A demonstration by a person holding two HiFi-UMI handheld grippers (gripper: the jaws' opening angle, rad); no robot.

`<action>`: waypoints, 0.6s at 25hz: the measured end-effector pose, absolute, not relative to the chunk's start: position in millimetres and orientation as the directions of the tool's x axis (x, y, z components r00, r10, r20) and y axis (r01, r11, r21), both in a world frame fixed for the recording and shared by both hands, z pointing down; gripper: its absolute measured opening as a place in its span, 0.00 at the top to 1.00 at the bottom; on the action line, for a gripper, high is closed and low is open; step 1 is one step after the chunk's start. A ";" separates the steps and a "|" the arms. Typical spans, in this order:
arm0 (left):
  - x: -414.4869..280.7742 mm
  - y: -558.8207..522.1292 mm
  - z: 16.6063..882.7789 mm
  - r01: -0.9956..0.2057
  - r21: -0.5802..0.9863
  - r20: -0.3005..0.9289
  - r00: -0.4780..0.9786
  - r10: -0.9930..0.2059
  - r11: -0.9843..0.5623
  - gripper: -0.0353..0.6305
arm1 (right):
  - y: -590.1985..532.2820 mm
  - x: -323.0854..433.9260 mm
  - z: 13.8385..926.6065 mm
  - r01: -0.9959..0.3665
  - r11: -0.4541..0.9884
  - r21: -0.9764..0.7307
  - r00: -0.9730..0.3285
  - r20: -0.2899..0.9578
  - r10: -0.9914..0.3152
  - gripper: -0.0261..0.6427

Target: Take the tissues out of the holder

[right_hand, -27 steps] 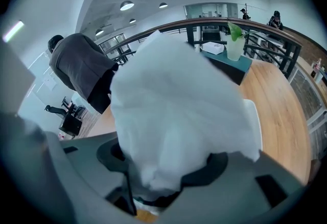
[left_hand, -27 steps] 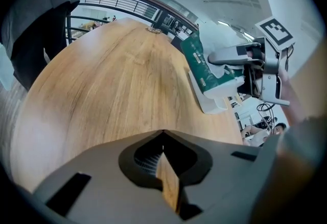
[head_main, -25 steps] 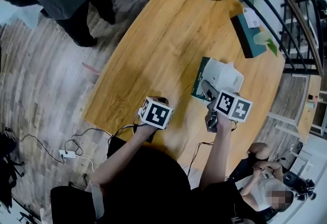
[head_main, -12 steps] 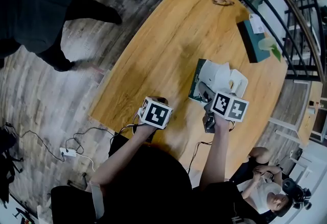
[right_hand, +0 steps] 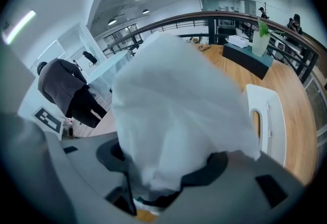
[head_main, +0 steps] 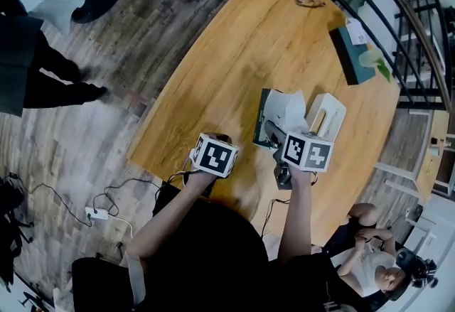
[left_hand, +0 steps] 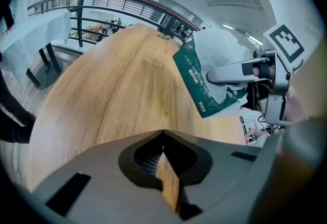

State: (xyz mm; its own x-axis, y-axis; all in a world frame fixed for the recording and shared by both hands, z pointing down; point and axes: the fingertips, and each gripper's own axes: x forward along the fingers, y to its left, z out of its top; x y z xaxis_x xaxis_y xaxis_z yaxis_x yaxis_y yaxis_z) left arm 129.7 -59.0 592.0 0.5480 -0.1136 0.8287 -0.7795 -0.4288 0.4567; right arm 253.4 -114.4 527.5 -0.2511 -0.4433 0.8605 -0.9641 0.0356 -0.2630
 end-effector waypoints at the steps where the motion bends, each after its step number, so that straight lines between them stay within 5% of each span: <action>1: 128.3 -59.7 591.3 -0.781 0.451 0.831 0.544 -0.118 -0.432 0.94 | -112.0 250.7 528.3 -0.964 0.042 -0.263 -0.254 0.862 -0.439 0.56; 15: 117.9 -49.1 586.5 -0.783 0.430 0.835 0.535 -0.132 -0.450 0.94 | -73.8 217.3 538.1 -0.962 0.096 -0.257 -0.274 0.877 -0.396 0.56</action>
